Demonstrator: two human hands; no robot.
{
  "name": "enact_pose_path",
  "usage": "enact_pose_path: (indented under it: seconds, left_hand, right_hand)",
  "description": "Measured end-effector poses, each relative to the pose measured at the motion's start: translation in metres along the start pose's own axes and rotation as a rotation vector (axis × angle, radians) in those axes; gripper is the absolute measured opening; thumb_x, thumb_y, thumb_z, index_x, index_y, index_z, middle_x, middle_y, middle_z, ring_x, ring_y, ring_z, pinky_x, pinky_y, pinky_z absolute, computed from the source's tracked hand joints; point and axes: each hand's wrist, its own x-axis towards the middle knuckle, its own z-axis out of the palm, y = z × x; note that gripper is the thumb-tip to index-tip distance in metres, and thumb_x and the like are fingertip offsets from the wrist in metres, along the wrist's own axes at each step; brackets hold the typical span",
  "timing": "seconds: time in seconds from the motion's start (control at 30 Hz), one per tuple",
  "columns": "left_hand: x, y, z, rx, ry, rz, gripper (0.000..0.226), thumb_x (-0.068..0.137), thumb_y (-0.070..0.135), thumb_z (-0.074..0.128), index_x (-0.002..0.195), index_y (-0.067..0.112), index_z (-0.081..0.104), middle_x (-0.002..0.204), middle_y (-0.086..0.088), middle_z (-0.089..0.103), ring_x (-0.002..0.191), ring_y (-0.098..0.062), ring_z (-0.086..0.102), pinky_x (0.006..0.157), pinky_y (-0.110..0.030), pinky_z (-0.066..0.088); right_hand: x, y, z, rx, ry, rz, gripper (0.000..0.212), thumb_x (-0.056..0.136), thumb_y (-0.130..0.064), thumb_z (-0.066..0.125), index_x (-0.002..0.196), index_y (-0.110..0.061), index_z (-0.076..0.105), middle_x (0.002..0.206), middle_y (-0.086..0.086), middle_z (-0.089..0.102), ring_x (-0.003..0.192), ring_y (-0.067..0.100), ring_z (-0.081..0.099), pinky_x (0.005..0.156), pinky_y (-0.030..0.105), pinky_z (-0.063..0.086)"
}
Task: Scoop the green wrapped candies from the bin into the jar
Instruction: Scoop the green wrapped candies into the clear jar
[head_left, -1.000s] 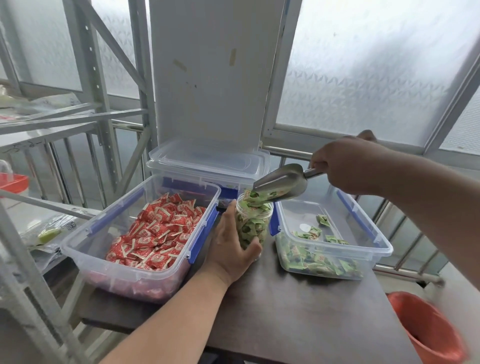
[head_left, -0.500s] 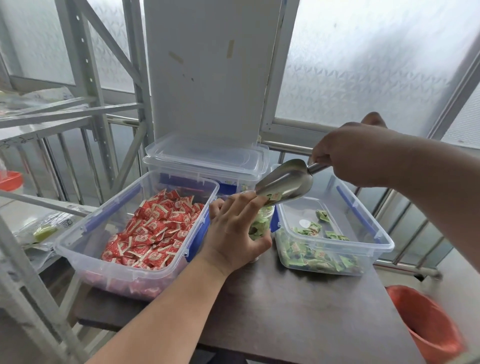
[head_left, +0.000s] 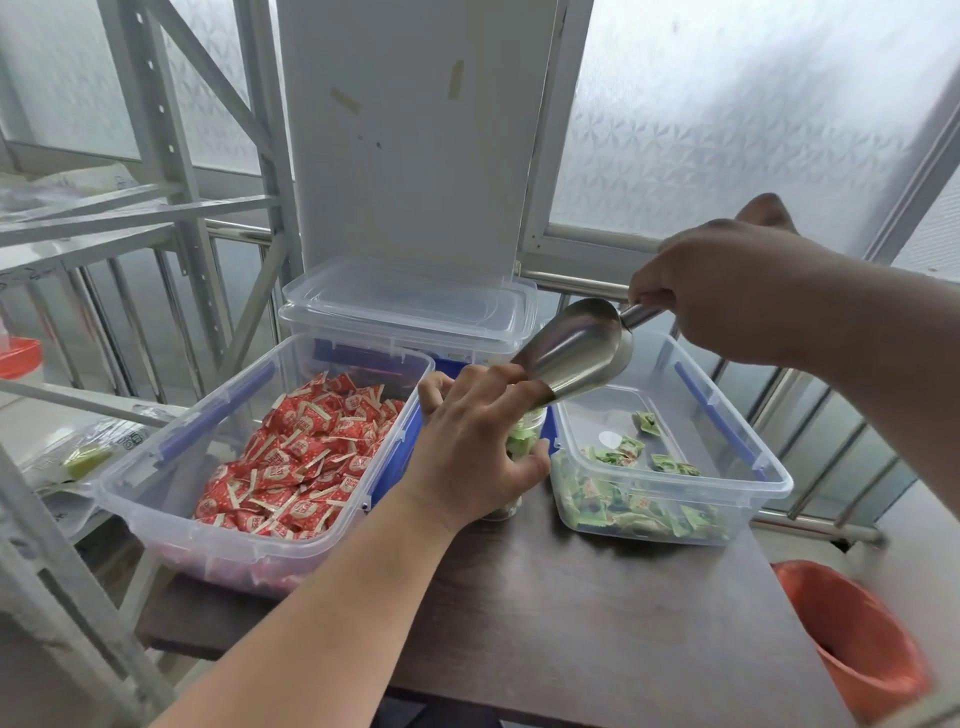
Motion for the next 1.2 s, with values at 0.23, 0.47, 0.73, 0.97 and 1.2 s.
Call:
enact_pose_path:
  seconds: [0.23,0.47,0.73,0.97,1.2]
  left_hand:
    - [-0.015,-0.002,0.004,-0.03,0.115,-0.029,0.044,0.083,0.039,0.077,0.124,0.024,0.075,0.133,0.01,0.065,0.111,-0.011,0.065,0.101,-0.038,0.026]
    - [-0.018,-0.006,-0.003,-0.028,0.11,-0.026,0.028,0.084,0.039,0.074,0.106,0.022,0.075,0.114,0.013,0.072,0.103,-0.014,0.07,0.1,-0.041,0.029]
    - [-0.017,-0.004,0.009,-0.074,0.132,-0.064,0.019,0.086,0.036,0.069,0.093,0.019,0.071,0.103,0.008,0.068,0.1,-0.016,0.065,0.1,-0.043,0.034]
    - [-0.035,0.001,0.026,-0.15,0.122,-0.136,0.069,0.089,0.035,0.068,0.154,0.027,0.046,0.166,-0.022,0.041,0.151,-0.039,0.042,0.12,-0.059,0.035]
    - [-0.047,-0.011,0.029,-0.417,-0.061,-0.464,0.115,0.083,0.055,0.076,0.173,0.03,0.01,0.165,-0.004,0.037,0.154,-0.022,0.037,0.127,-0.057,0.04]
  right_hand:
    - [-0.007,0.012,-0.015,0.021,0.027,0.079,0.025,0.092,-0.002,0.06,0.094,-0.022,0.074,0.06,-0.01,0.043,0.055,0.006,0.029,0.059,0.031,0.019]
    - [0.002,0.028,0.011,0.048,0.034,0.179,0.031,0.088,-0.001,0.056,0.085,-0.028,0.072,0.065,-0.01,0.054,0.059,0.009,0.04,0.076,0.039,0.029]
    - [0.003,0.03,0.066,0.089,-0.099,0.447,0.017,0.08,-0.013,0.059,0.089,-0.023,0.07,0.085,0.004,0.064,0.079,0.031,0.061,0.069,0.032,0.046]
    - [-0.011,0.023,0.121,0.097,-0.245,0.55,0.023,0.084,-0.007,0.058,0.099,-0.019,0.071,0.11,0.012,0.066,0.099,0.035,0.065,0.073,0.037,0.046]
    - [-0.015,0.012,0.158,0.045,-0.203,0.532,0.03,0.09,-0.01,0.052,0.107,-0.018,0.075,0.1,0.009,0.067,0.093,0.034,0.069,0.071,0.039,0.053]
